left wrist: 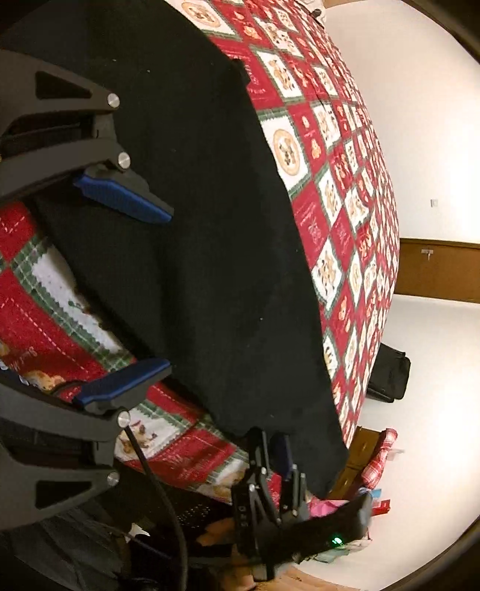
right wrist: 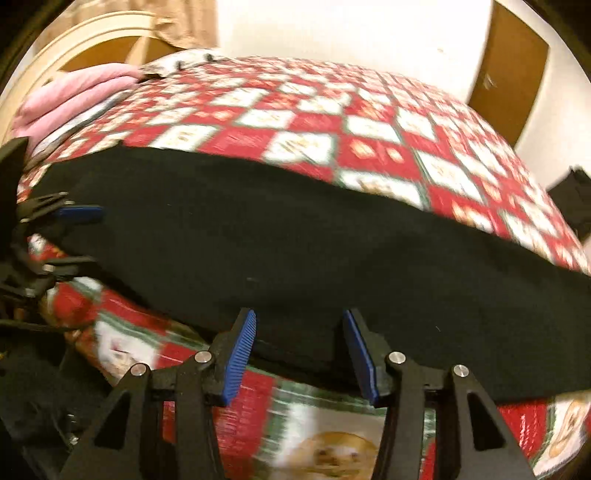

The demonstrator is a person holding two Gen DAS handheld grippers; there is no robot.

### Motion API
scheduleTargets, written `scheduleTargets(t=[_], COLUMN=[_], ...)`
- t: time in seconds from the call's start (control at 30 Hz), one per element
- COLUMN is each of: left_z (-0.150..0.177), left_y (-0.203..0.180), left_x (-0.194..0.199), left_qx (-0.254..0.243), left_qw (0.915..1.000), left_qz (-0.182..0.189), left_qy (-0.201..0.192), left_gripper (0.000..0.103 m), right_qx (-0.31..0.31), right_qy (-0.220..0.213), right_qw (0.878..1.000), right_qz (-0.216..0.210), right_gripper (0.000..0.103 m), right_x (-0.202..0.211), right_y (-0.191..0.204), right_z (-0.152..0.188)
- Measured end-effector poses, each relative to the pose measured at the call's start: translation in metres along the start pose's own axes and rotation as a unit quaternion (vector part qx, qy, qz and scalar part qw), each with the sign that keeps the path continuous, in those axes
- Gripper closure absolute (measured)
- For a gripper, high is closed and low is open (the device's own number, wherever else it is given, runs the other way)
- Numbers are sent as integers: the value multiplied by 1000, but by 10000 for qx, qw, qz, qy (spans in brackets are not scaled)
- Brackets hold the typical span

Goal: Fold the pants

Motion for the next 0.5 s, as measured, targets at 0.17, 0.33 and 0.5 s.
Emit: scheduleTargets(t=[0.17,0.33,0.5], left_z=[-8,-16,-20], left_y=[0,0,10], left_x=[3,16,10], left_qx=[125,124,220], left_qw=[9997,9988,9976], left_qz=[-185,-440,-648], left_qy=[49,-173,-119], left_gripper=[25,25,25], right_qx=[-308,-530,-880], right_qy=[-166,-507,-610], right_qw=[9989,9971,9941], right_qz=[-308,-180,151], right_gripper=[52,52,50], right_x=[10,27,31], right_y=[-12,-26,-53], right_z=[3,0,-1])
Point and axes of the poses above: each gripper's, at about its wrist camera, not at the fingertips, and x roughly against the way its jaws point, y to its left, z to its underside, the point moved 1 cm from there along -x, roughly the way its jaws point, and after that the axes turned 1 degree about -y, right-handed, at the moved point
